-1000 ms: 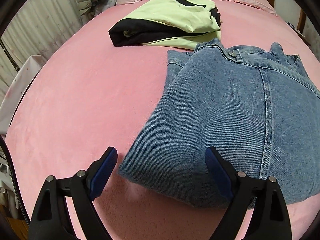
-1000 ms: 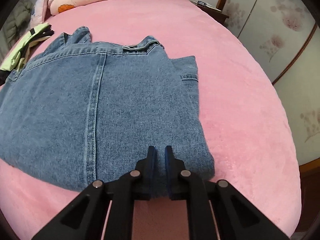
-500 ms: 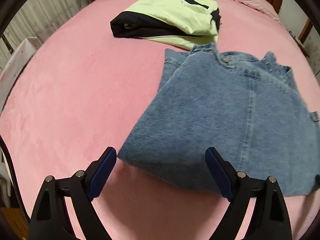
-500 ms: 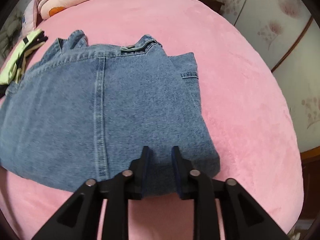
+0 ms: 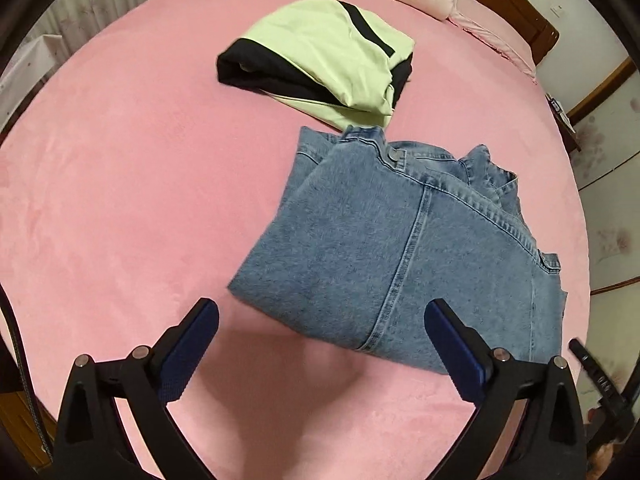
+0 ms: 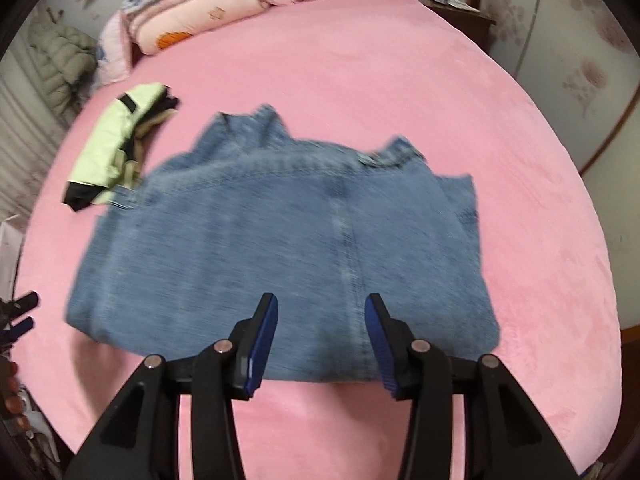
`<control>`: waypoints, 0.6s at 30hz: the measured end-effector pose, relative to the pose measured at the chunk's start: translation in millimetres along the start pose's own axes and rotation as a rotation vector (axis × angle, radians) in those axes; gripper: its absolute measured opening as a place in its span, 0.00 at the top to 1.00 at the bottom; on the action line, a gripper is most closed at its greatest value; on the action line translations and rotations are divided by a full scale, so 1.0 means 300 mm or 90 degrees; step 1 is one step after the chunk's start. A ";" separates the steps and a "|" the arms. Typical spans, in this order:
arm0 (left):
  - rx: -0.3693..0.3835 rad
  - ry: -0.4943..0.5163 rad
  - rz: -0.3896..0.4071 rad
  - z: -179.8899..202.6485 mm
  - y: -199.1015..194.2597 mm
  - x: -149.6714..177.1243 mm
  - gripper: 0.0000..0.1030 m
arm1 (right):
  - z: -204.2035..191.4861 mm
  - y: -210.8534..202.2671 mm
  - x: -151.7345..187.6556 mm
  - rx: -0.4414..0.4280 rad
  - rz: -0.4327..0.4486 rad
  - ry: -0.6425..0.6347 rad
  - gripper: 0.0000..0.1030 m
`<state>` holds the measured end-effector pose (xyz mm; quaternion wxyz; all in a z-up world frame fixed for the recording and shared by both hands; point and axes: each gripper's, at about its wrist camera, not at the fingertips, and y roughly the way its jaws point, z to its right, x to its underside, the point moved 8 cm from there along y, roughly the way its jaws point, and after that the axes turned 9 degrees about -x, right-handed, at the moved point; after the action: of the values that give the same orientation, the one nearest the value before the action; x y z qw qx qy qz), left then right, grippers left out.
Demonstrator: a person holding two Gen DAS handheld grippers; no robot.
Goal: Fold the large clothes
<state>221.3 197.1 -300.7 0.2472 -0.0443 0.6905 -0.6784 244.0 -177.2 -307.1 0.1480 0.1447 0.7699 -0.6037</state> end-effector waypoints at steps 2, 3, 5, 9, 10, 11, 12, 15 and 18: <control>0.011 -0.009 -0.010 -0.015 -0.002 0.018 0.01 | -0.057 -0.016 -0.021 -0.020 0.011 -0.004 0.56; 0.017 -0.017 -0.016 -0.024 0.002 0.029 0.01 | -0.082 -0.022 -0.029 -0.031 0.016 -0.005 0.55; 0.030 -0.034 -0.024 -0.037 0.012 0.056 0.01 | -0.122 -0.029 -0.035 -0.040 0.026 -0.009 0.55; 0.073 -0.054 -0.020 -0.029 0.056 0.114 0.01 | -0.204 -0.039 -0.048 -0.044 0.071 -0.038 0.55; 0.087 -0.062 -0.019 -0.024 0.067 0.126 0.01 | -0.223 -0.037 -0.049 -0.047 0.082 -0.044 0.55; 0.108 -0.075 -0.016 -0.016 0.086 0.139 0.01 | -0.239 -0.033 -0.047 -0.049 0.091 -0.049 0.55; 0.129 -0.084 -0.012 -0.009 0.097 0.148 0.01 | -0.254 -0.026 -0.045 -0.050 0.100 -0.056 0.55; 0.178 -0.111 -0.004 0.015 0.152 0.176 0.01 | -0.288 0.010 -0.037 -0.045 0.129 -0.065 0.55; 0.206 -0.123 0.002 0.033 0.217 0.189 0.01 | -0.313 0.055 -0.030 -0.045 0.151 -0.066 0.55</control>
<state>193.6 170.5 -378.7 0.3175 -0.0680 0.5453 -0.7728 253.9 -82.6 -296.8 0.2630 0.1982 0.7595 -0.5609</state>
